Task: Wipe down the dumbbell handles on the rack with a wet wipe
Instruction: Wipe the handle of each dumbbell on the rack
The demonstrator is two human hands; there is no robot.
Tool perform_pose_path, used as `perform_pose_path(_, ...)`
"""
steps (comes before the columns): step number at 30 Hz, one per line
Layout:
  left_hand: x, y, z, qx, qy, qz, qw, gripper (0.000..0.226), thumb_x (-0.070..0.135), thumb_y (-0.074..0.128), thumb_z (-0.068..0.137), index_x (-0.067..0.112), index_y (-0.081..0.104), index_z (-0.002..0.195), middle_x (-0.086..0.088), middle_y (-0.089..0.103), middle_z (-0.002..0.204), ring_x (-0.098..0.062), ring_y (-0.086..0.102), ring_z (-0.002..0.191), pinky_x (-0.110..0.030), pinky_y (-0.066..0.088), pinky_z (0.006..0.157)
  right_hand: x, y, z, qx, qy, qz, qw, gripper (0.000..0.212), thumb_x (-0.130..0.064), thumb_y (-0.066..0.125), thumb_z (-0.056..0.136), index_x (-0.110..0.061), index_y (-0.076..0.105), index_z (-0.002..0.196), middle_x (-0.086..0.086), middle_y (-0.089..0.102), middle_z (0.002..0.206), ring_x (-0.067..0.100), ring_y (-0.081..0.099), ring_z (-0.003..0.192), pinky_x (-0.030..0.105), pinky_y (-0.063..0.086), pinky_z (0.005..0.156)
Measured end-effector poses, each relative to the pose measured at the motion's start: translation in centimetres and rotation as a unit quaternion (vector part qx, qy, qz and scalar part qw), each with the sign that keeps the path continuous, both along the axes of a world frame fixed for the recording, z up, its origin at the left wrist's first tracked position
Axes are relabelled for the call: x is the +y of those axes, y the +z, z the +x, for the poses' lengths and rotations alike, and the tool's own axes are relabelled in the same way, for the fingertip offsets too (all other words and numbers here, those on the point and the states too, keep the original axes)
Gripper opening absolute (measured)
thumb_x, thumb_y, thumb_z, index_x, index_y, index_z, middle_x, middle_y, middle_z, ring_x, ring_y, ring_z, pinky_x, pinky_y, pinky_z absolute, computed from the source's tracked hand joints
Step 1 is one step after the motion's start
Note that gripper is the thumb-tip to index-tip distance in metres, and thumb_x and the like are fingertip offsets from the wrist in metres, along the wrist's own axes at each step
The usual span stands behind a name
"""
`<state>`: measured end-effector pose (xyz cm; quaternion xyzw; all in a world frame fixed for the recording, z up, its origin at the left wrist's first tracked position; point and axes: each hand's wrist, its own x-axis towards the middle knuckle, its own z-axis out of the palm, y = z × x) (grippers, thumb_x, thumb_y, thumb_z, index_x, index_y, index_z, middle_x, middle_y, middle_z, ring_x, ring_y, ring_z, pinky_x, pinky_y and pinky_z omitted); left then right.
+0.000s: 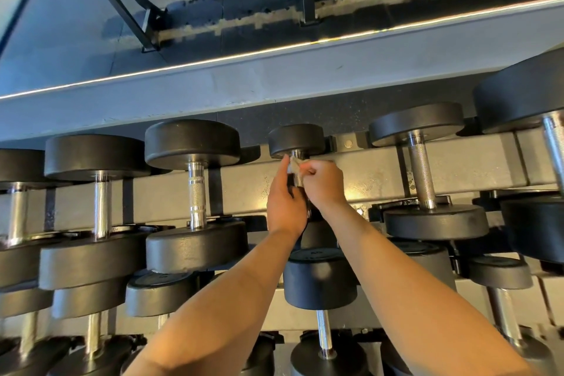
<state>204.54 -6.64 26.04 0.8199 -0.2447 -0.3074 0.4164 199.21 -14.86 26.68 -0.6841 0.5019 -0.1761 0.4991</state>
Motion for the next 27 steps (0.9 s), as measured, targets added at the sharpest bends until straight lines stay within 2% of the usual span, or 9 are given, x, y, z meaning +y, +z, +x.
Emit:
perform_pose_path(2,-0.1,-0.4,0.1,-0.001,-0.001,0.004,1.0,0.059,0.009,0.046,0.102,0.04,0.037,0.151,0.009,0.047,0.151,-0.01,0.046,0.137,-0.029,0.041,0.112,0.4,-0.3,-0.6,0.008,-0.004,0.028,1.0,0.019,-0.012,0.057,0.098,-0.013,0.075,0.103,-0.004,0.066,0.089,0.013,0.062,0.086,0.017,0.045,0.068)
perform_pose_path(5,-0.1,-0.7,0.2,-0.001,0.001,0.014,1.0,0.054,0.013,0.048,0.103,0.039,0.041,0.15,0.009,0.051,0.148,-0.009,0.05,0.132,-0.035,0.044,0.112,1.1,-1.0,-0.4,-0.004,-0.053,0.046,0.998,0.018,-0.008,0.057,0.097,-0.013,0.072,0.105,-0.004,0.065,0.095,0.008,0.059,0.087,0.01,0.04,0.067)
perform_pose_path(10,-0.2,-0.6,0.4,-0.074,-0.061,0.009,0.995,0.059,0.018,0.055,0.101,0.036,0.034,0.154,0.011,0.024,0.162,-0.005,0.03,0.143,-0.023,0.031,0.113,1.1,-1.1,1.0,-0.096,-0.137,0.109,0.98,0.032,-0.041,0.072,0.09,-0.019,0.062,0.111,-0.01,0.063,0.101,0.001,0.06,0.091,0.011,0.041,0.068)
perform_pose_path(12,-0.3,-0.6,0.5,-0.074,-0.062,-0.003,0.995,0.06,0.016,0.053,0.101,0.038,0.033,0.153,0.011,0.037,0.156,-0.006,0.04,0.139,-0.029,0.039,0.113,0.6,-0.8,1.7,-0.102,-0.155,0.143,0.972,0.037,-0.042,0.075,0.087,-0.021,0.057,0.111,-0.014,0.059,0.097,-0.003,0.056,0.084,0.011,0.04,0.064)
perform_pose_path(14,-0.3,-0.3,0.3,-0.041,-0.051,-0.003,0.998,0.06,0.015,0.052,0.101,0.043,0.033,0.151,0.017,0.056,0.134,0.005,0.054,0.117,-0.018,0.049,0.096,0.0,-0.7,2.4,-0.09,-0.166,0.155,0.97,0.038,-0.037,0.077,0.086,-0.017,0.058,0.113,-0.008,0.061,0.099,-0.003,0.054,0.079,0.012,0.039,0.06)
perform_pose_path(16,-0.3,0.1,0.2,-0.023,-0.037,-0.003,0.999,0.061,0.012,0.049,0.102,0.045,0.033,0.15,0.029,0.057,0.115,0.019,0.053,0.1,-0.002,0.043,0.075,-0.6,-0.6,2.9,-0.075,-0.183,0.163,0.967,0.033,-0.032,0.076,0.087,-0.014,0.062,0.111,-0.002,0.063,0.1,-0.001,0.055,0.073,0.013,0.039,0.054)
perform_pose_path(18,-0.2,0.2,0.1,-0.022,-0.027,-0.01,0.999,0.058,0.011,0.048,0.101,0.045,0.037,0.147,0.03,0.056,0.111,0.02,0.054,0.097,-0.001,0.041,0.071,-0.8,-0.8,3.3,-0.059,-0.183,0.162,0.968,0.026,-0.031,0.074,0.089,-0.013,0.065,0.107,0.0,0.065,0.099,0.002,0.056,0.071,0.014,0.04,0.052)
perform_pose_path(22,-0.2,0.4,0.0,-0.015,-0.023,-0.029,0.999,0.043,0.018,0.051,0.101,0.043,0.049,0.137,0.027,0.06,0.115,0.014,0.055,0.105,-0.008,0.043,0.085,-0.4,-0.9,3.9,-0.013,-0.129,0.146,0.981,0.027,-0.035,0.058,0.099,-0.011,0.07,0.097,0.007,0.07,0.095,0.02,0.068,0.086,0.032,0.056,0.074)
perform_pose_path(27,-0.1,-0.2,0.1,0.005,0.006,-0.031,0.999,0.046,0.009,0.039,0.104,0.033,0.051,0.142,0.008,0.056,0.139,-0.004,0.051,0.126,-0.028,0.042,0.109,-0.1,-1.0,1.8,-0.001,-0.094,0.124,0.988,0.03,-0.013,0.048,0.102,-0.006,0.073,0.087,0.01,0.068,0.082,0.019,0.063,0.073,0.026,0.046,0.062)
